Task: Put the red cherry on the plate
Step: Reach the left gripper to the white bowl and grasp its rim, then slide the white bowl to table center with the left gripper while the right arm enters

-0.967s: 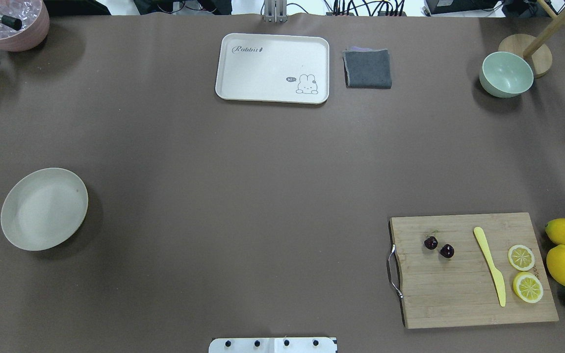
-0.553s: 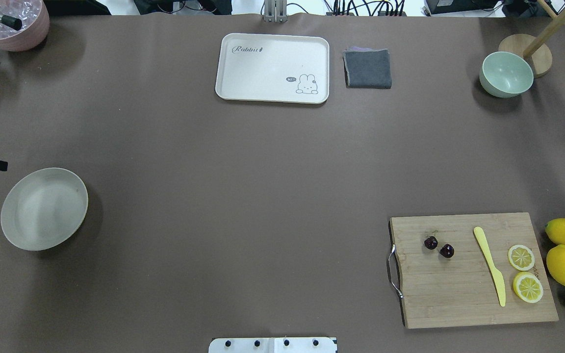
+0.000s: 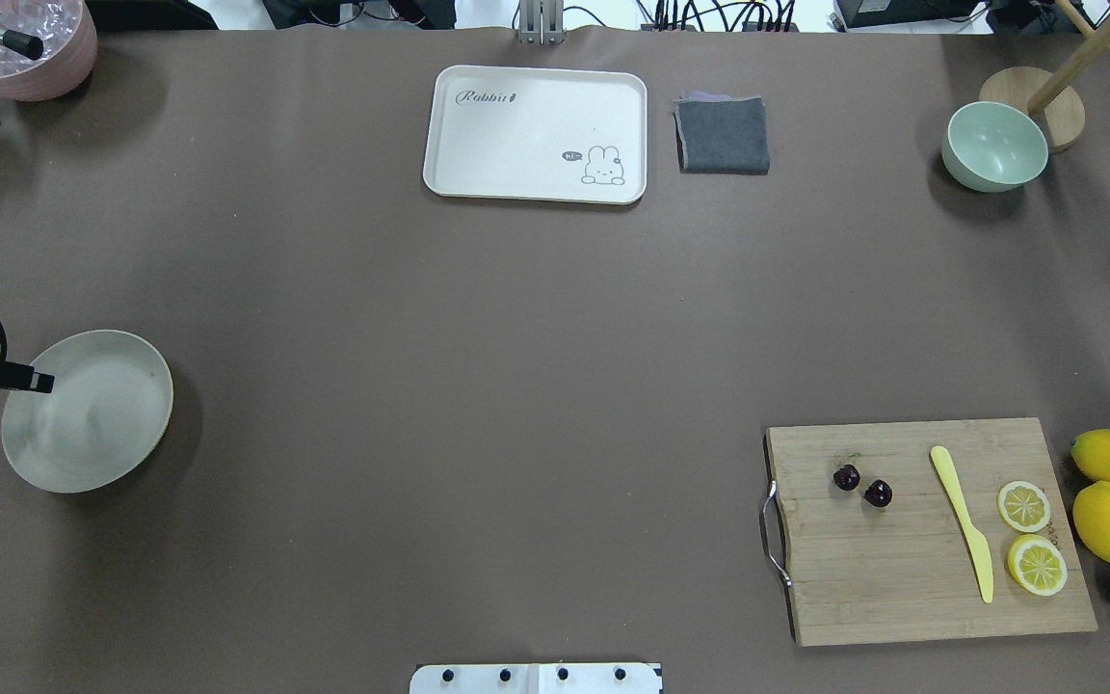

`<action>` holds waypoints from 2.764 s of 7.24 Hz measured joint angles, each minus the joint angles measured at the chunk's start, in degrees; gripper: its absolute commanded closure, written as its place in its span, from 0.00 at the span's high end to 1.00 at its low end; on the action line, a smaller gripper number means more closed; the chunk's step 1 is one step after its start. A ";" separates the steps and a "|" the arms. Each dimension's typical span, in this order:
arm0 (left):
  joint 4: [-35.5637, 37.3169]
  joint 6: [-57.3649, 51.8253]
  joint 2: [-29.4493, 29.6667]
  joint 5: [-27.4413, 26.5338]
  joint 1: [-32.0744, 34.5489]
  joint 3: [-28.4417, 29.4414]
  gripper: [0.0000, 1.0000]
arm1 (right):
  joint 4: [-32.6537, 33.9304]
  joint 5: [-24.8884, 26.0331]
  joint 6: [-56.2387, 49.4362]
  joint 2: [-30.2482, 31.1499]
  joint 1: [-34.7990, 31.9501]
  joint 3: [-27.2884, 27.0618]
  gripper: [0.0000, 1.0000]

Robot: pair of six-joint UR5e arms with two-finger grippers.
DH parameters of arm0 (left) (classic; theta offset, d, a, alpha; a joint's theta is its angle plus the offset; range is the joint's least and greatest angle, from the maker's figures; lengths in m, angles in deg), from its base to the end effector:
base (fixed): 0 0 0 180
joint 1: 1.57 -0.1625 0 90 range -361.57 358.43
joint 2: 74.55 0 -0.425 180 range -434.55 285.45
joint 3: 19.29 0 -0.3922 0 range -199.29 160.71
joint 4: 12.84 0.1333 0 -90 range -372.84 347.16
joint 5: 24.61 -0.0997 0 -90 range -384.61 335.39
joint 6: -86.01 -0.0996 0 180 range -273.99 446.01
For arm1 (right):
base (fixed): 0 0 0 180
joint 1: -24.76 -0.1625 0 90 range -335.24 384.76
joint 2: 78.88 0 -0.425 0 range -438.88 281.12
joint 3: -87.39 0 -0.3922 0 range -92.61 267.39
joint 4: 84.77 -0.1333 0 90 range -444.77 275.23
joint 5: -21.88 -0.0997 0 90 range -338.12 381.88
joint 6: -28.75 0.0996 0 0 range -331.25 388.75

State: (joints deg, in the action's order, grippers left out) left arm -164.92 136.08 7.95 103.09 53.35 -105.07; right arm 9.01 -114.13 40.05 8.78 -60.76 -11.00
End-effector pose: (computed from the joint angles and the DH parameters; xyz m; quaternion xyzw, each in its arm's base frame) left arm 0.2010 -0.4122 0.6370 0.0987 0.4877 0.0246 0.8671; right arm 0.0216 -0.5133 0.5707 0.0017 -0.3941 0.0310 0.9186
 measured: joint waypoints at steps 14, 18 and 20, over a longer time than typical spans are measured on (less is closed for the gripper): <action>22.87 9.88 20.75 5.90 5.06 -8.17 0.00 | -0.03 0.02 2.48 -1.04 3.39 -5.26 1.00; 36.96 23.71 31.22 -16.17 -15.03 -14.18 0.00 | -0.06 -0.03 13.07 -6.51 14.13 -11.93 1.00; 37.18 30.77 35.05 -24.91 -24.13 -12.24 0.00 | -0.08 0.12 16.81 -7.95 18.39 -13.84 1.00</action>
State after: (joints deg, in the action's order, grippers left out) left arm -127.74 166.86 43.00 78.19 29.22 -117.31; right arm 8.92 -114.00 56.86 0.83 -42.37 -24.85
